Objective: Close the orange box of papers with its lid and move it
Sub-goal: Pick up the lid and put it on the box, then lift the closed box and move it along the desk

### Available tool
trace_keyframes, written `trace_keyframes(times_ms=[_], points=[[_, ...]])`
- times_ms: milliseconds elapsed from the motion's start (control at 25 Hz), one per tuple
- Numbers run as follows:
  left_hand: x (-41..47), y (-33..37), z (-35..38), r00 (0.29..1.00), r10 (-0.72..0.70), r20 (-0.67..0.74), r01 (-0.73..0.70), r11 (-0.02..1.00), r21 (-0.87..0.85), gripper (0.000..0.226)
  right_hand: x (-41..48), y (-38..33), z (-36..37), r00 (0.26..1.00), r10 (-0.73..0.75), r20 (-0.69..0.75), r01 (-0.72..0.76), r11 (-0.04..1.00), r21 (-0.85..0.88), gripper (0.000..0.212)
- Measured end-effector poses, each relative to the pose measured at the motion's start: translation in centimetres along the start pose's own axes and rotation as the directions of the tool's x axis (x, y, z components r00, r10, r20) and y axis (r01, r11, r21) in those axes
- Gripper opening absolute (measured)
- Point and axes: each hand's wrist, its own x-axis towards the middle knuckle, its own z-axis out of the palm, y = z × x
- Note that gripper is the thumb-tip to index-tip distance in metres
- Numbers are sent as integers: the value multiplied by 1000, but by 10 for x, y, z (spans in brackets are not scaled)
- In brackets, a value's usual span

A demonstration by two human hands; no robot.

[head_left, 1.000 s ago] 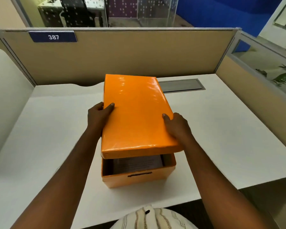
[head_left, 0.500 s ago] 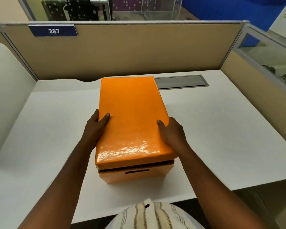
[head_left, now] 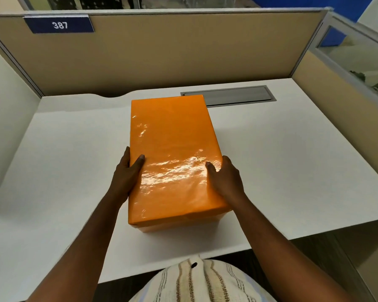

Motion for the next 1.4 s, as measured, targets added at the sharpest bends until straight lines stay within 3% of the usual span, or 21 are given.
trace_keyframes(times_ms=[360,600,840,960,1120,1280,1400], points=[[9,-3,20,998,50,-50,-47,998,50,63,14,10,9,1000,-14,-27,10,991,-131,65],[10,-9,23,992,102,-72,-95,992,87,56,23,20,9,995,-40,87,61,968,-244,76],[6,-17,24,938,125,-322,-82,986,144,56,18,26,15,993,-121,-7,113,941,-320,78],[3,-15,25,917,117,-382,-61,986,155,60,21,26,14,995,-104,8,102,952,-289,76],[0,-12,25,935,104,-340,-73,992,103,52,21,29,8,990,-103,92,115,985,-132,67],[-9,-11,15,957,-56,-285,56,998,-7,59,28,36,-8,971,-103,217,88,993,78,62],[-39,-22,15,931,-119,-344,74,987,-141,53,26,49,-20,951,-143,274,95,979,180,62]])
